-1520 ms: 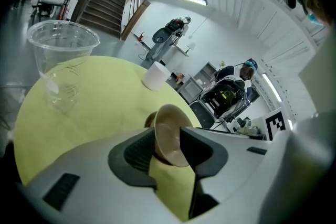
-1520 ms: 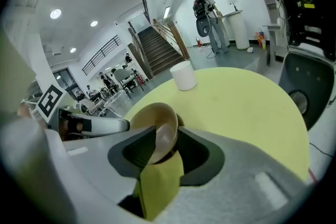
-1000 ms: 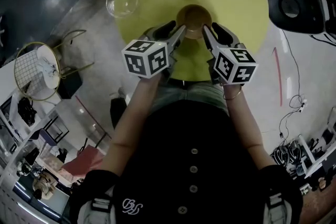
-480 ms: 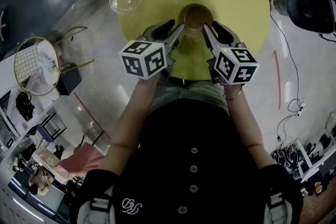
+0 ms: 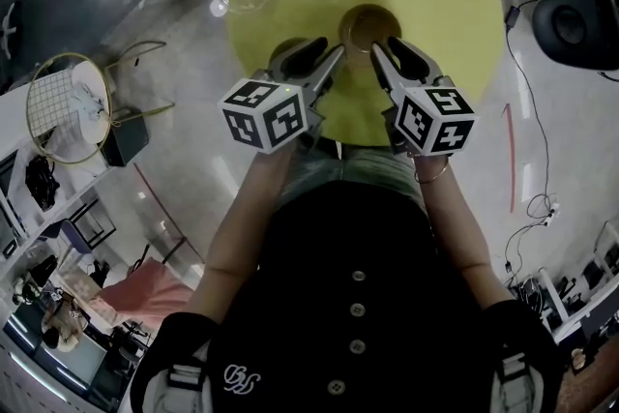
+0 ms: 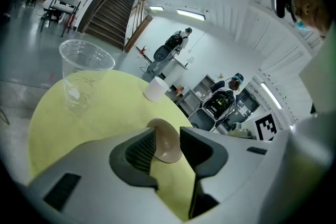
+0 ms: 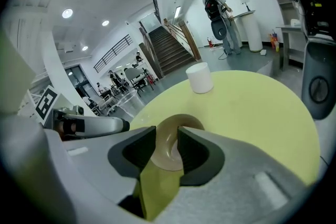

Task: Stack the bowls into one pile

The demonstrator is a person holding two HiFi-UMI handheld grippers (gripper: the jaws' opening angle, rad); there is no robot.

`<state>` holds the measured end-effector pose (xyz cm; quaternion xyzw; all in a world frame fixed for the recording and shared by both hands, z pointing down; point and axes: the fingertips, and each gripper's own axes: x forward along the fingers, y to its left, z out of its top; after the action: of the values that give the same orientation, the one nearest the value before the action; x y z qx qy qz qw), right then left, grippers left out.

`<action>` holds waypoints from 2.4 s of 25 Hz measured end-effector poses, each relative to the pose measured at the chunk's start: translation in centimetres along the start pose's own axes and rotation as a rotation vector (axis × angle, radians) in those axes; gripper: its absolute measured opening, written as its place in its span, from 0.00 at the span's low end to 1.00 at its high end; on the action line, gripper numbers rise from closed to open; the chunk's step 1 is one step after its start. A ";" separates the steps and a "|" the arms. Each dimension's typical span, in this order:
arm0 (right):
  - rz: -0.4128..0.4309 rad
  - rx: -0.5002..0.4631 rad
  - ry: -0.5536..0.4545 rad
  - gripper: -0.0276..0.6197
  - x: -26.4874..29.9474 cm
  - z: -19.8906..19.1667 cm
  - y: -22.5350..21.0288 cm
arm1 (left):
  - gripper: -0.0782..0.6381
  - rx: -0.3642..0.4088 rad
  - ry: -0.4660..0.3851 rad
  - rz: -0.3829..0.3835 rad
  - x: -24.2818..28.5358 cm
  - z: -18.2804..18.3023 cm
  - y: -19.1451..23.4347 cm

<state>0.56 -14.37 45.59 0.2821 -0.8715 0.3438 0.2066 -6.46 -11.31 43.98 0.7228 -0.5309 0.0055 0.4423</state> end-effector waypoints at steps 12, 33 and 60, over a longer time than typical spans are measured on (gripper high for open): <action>-0.041 0.018 -0.024 0.22 0.2 -2.8 5.2 | 0.30 0.017 -0.009 -0.019 -6.2 -0.8 3.2; -0.150 0.120 -0.040 0.22 1.1 -7.5 7.9 | 0.30 0.028 0.079 0.001 -9.7 -3.1 9.9; -0.081 0.193 0.010 0.22 4.4 -9.4 7.2 | 0.30 0.015 0.140 -0.050 -5.7 -4.9 10.3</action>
<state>-5.80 -4.85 50.94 0.3342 -0.8211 0.4189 0.1965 -14.61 -4.27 50.76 0.7370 -0.4803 0.0493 0.4729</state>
